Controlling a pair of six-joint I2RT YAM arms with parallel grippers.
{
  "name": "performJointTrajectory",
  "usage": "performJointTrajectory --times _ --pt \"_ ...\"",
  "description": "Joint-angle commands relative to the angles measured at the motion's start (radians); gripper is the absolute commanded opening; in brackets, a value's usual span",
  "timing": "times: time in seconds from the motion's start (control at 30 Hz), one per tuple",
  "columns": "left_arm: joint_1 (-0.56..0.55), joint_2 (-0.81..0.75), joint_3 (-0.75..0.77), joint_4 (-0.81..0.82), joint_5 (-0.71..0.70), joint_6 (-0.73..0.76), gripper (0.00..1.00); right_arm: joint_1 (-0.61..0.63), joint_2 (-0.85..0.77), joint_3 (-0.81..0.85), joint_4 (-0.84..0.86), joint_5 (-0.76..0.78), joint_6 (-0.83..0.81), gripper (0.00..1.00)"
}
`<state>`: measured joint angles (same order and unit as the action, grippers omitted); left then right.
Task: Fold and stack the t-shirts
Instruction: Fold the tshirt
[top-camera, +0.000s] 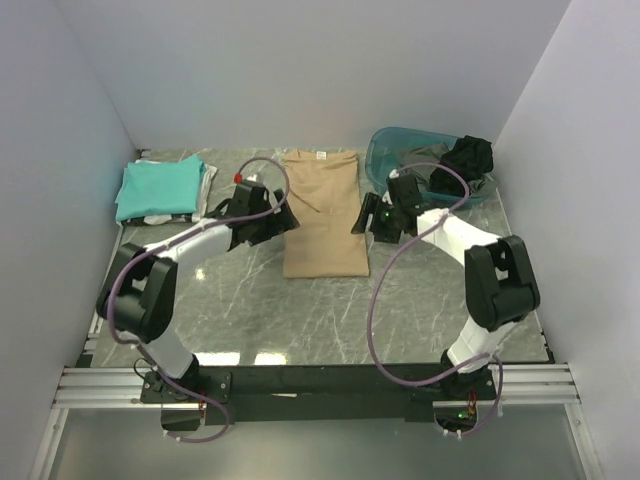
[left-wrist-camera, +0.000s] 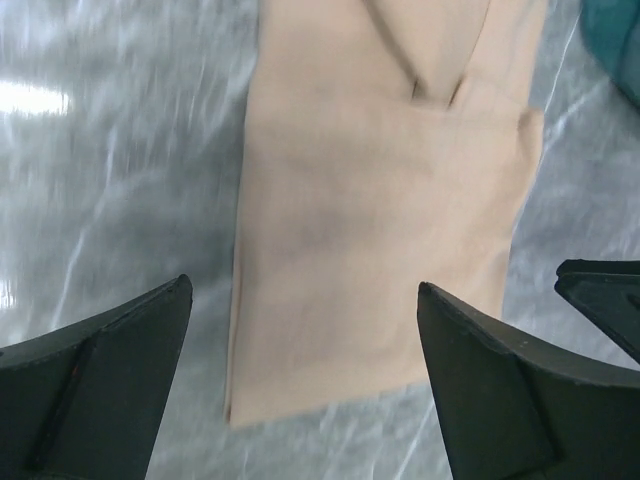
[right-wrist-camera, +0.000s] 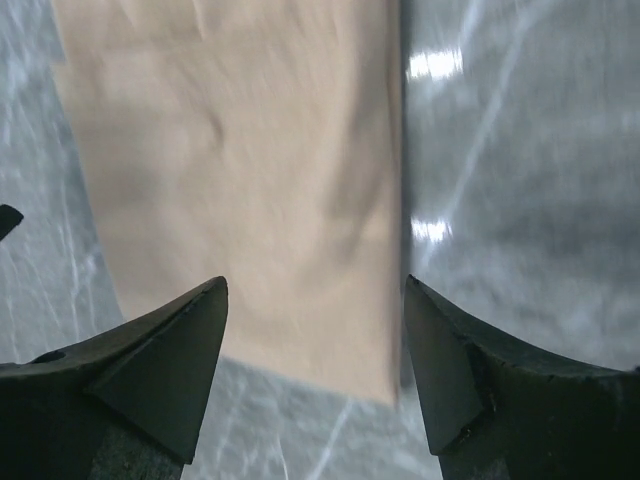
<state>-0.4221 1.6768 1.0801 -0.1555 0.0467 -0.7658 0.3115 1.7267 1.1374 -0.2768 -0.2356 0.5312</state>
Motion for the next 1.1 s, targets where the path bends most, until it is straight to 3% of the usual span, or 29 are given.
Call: performJointTrajectory --times 0.0,0.2,0.53,0.6,0.73,0.8,0.83,0.87,0.97,1.03,1.07 --pt "-0.017 -0.068 -0.097 0.042 0.045 -0.046 1.0 0.009 -0.093 -0.085 0.034 -0.024 0.001 0.78" --pt "-0.063 -0.092 -0.233 0.048 0.065 -0.107 0.97 0.032 -0.144 -0.223 0.027 -0.05 0.003 0.78" --pt "-0.095 -0.101 -0.327 0.08 0.076 -0.144 0.56 0.049 -0.207 -0.361 0.065 -0.047 0.035 0.68" --pt "-0.099 -0.088 -0.324 0.074 0.068 -0.147 0.52 0.049 -0.202 -0.367 0.076 -0.036 0.039 0.66" --pt "-0.099 -0.06 -0.309 0.053 0.038 -0.144 0.39 0.052 -0.17 -0.361 0.086 -0.051 0.044 0.54" --pt "-0.099 -0.051 -0.304 0.042 0.028 -0.142 0.23 0.052 -0.153 -0.364 0.102 -0.045 0.044 0.44" --pt "-0.099 -0.048 -0.301 0.037 0.022 -0.141 0.09 0.052 -0.145 -0.36 0.1 -0.047 0.044 0.34" --pt "-0.099 -0.048 -0.299 0.033 0.022 -0.141 0.03 0.052 -0.135 -0.358 0.1 -0.051 0.043 0.28" --pt "-0.101 -0.058 -0.307 0.021 0.025 -0.139 0.01 0.061 -0.141 -0.366 0.099 -0.076 0.043 0.18" --pt "-0.104 -0.081 -0.327 0.016 0.019 -0.139 0.01 0.075 -0.163 -0.387 0.099 -0.076 0.043 0.01" --pt "-0.11 -0.091 -0.336 0.014 0.018 -0.142 0.01 0.078 -0.173 -0.398 0.096 -0.077 0.044 0.0"
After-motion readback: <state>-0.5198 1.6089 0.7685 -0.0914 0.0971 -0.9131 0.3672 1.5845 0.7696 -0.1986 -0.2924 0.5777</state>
